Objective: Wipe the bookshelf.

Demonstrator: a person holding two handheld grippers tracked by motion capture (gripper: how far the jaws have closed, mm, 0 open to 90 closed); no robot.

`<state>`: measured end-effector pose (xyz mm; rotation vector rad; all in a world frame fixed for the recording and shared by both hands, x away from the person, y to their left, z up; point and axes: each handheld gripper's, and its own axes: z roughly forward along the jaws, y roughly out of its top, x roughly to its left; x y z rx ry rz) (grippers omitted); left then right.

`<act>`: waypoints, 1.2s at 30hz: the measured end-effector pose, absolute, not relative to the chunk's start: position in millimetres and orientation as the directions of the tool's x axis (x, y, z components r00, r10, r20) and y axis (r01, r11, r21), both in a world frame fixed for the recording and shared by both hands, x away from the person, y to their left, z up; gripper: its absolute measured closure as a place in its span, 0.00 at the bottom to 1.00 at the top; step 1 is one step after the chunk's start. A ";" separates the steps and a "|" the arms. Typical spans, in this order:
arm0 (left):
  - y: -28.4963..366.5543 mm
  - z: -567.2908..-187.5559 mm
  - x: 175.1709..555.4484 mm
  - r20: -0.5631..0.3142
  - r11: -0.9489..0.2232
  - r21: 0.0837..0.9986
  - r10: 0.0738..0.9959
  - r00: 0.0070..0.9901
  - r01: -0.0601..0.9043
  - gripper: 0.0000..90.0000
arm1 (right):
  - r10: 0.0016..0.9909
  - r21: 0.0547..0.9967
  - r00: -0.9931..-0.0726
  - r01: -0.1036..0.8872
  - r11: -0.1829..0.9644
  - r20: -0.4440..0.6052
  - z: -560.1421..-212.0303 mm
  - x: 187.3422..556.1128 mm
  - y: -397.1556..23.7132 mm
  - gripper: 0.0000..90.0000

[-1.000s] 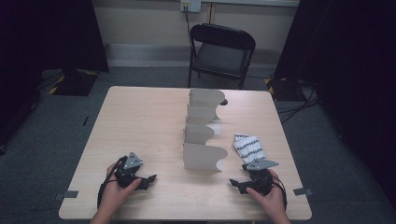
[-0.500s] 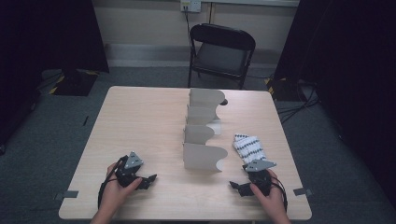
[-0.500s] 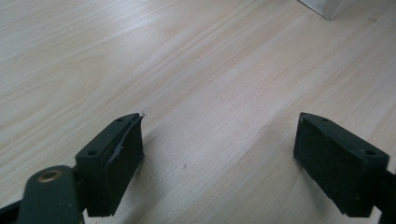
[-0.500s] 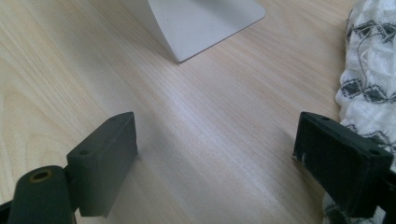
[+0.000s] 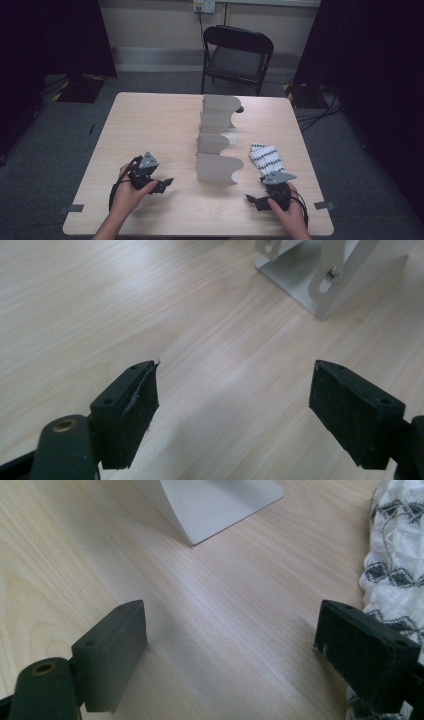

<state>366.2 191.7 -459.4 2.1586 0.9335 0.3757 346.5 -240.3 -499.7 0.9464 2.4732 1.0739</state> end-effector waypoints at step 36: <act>157.1 -368.8 413.2 -0.081 -0.404 0.765 0.713 0.697 0.502 0.20 | 0.667 0.731 -0.745 0.456 0.507 0.002 -499.8 345.7 -240.5 0.14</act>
